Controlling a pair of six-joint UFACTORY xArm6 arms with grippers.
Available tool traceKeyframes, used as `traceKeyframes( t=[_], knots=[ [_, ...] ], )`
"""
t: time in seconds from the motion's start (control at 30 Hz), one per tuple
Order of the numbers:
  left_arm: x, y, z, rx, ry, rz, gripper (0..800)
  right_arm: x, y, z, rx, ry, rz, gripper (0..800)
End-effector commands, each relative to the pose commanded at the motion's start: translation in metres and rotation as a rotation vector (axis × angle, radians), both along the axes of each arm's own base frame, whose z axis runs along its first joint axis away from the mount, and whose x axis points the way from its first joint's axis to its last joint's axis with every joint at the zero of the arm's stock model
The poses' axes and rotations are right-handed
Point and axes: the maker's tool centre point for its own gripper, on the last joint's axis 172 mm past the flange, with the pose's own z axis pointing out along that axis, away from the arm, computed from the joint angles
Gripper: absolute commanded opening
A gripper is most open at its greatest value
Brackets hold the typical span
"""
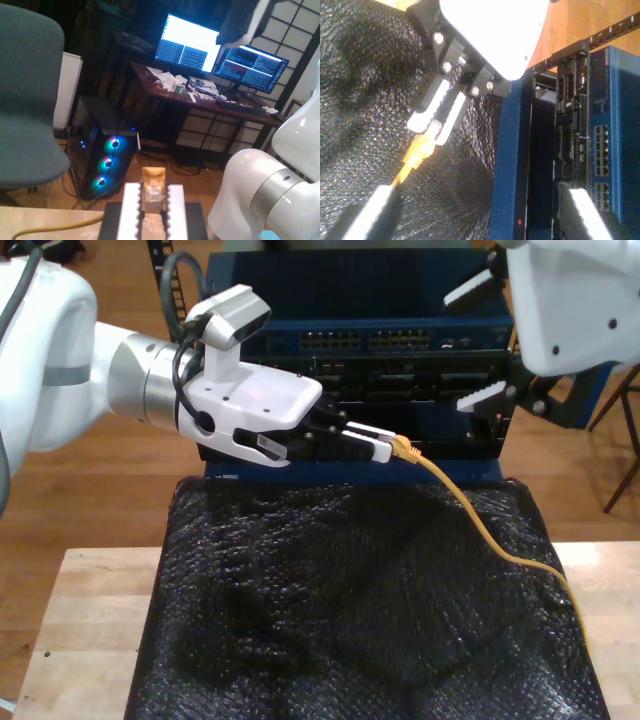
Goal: Grab the cable and plug it in
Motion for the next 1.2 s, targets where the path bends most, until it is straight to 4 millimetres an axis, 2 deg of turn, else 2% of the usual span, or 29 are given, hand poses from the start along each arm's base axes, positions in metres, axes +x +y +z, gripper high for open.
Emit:
traceKeyframes(
  t=[0.2,0.33,0.43,0.5,0.6,0.67,0.8,1.07,1.2],
  knots=[
    [0.0,0.0,0.0,0.0,0.0,0.0,3,0.02,-0.021,-0.006,0.018,0.032,-0.07,782],
    [0.0,0.0,0.0,0.001,0.0,0.001,5,0.032,-0.024,-0.023,0.008,0.073,-0.082,797],
    [0.0,-0.001,0.0,0.001,0.0,0.0,5,0.046,-0.036,-0.037,-0.004,0.099,-0.104,798],
    [0.0,0.0,0.0,0.001,-0.002,0.0,5,0.051,-0.044,-0.042,-0.02,0.091,-0.093,798],
    [0.0,0.0,0.0,0.001,0.0,0.0,5,0.053,-0.043,-0.044,-0.03,0.07,-0.048,799],
    [0.001,0.0,-0.002,0.0,0.006,0.0,5,0.049,-0.039,-0.042,-0.024,0.061,-0.014,799],
    [0.002,0.0,-0.003,0.0,0.007,0.0,5,0.024,-0.026,-0.044,-0.023,0.07,0.12,799],
    [0.002,0.0,-0.002,-0.001,0.007,0.002,5,-0.008,-0.035,-0.04,0.049,0.079,0.243,799],
    [0.001,-0.001,-0.002,-0.002,0.008,-0.002,5,-0.018,-0.04,-0.041,0.065,0.069,0.246,799]
  ],
)
